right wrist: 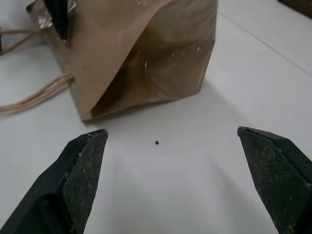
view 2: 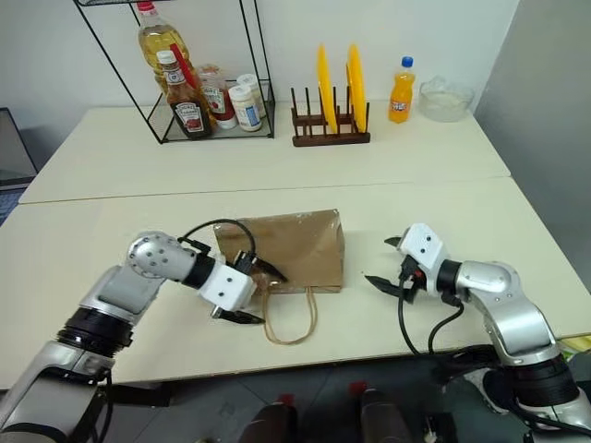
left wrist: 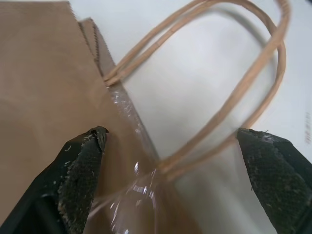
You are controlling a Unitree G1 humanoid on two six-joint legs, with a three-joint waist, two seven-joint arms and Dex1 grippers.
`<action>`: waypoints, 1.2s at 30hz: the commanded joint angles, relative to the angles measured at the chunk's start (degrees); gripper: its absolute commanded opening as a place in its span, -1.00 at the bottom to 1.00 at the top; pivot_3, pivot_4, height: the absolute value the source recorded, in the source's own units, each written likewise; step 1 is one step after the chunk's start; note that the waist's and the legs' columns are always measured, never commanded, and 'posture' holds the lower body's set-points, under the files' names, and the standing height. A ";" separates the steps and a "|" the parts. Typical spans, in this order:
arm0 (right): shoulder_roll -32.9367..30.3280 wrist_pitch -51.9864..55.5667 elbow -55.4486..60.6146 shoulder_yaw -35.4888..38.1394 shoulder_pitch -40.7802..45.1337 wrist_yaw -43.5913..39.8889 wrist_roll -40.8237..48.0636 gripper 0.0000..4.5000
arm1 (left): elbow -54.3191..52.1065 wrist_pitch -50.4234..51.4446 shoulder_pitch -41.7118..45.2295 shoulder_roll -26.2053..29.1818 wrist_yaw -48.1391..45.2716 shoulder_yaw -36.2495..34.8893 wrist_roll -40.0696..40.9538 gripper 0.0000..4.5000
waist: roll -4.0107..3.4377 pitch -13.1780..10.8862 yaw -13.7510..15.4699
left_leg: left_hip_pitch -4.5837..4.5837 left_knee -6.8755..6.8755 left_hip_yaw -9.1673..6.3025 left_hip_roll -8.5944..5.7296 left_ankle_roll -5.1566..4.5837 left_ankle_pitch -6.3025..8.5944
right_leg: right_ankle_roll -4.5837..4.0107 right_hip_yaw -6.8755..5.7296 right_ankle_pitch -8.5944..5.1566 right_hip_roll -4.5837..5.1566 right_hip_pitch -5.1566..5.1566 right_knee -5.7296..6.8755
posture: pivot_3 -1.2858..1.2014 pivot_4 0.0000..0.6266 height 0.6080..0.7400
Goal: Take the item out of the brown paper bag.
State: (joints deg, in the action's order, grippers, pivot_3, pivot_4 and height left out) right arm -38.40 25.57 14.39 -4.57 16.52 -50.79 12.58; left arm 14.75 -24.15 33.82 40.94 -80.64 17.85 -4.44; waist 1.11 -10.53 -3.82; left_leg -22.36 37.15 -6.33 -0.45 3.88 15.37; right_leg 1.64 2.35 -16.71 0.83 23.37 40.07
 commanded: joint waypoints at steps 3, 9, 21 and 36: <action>-1.97 -4.78 2.96 0.08 -2.63 -2.45 0.08 1.00 | -2.74 10.45 -1.44 -4.83 4.55 -2.37 6.06 0.62 | 0.00 0.00 0.33 | 0.07 0.05 -0.02 0.01 0.00 0.00 | 0.01 -0.02 0.00 0.00 -0.08 0.00 | 0.03 -0.52 1.00; -2.00 -15.07 1.21 -4.48 -7.78 -4.03 -4.23 1.00 | -8.01 20.65 -3.09 -3.78 3.94 -4.05 11.74 -0.24 | 0.00 0.00 0.36 | 0.10 0.04 -0.01 0.03 0.00 0.00 | 0.01 0.00 0.00 -0.03 -0.09 0.01 | 0.03 -0.52 1.00; 0.59 -73.27 -24.13 -11.48 -1.49 6.97 -25.78 1.00 | -10.56 48.48 0.34 -10.24 18.05 -12.21 21.54 -0.98 | 0.01 0.00 0.51 | 0.38 0.07 0.08 0.04 0.01 -0.01 | 0.07 0.05 0.03 -0.05 -0.30 0.02 | 0.03 -0.52 1.00; 11.16 -93.24 -41.97 -17.88 11.23 39.48 -64.78 1.00 | -11.04 59.56 3.05 -13.80 26.48 -18.78 29.41 -0.98 | 0.11 0.09 0.31 | 0.57 0.03 0.14 0.11 0.35 -0.20 | 0.03 0.18 0.05 -0.14 -0.31 0.13 | 0.03 -0.52 1.00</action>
State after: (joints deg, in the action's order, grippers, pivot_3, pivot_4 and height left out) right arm -27.73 -70.08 -25.31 -20.22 27.28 -13.31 -47.19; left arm 4.94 35.07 35.38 27.32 -54.51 0.50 23.68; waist 1.22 -10.44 -3.51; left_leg -21.77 37.18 -6.19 -0.33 4.24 15.16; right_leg 1.67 2.54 -16.65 0.69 23.06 40.21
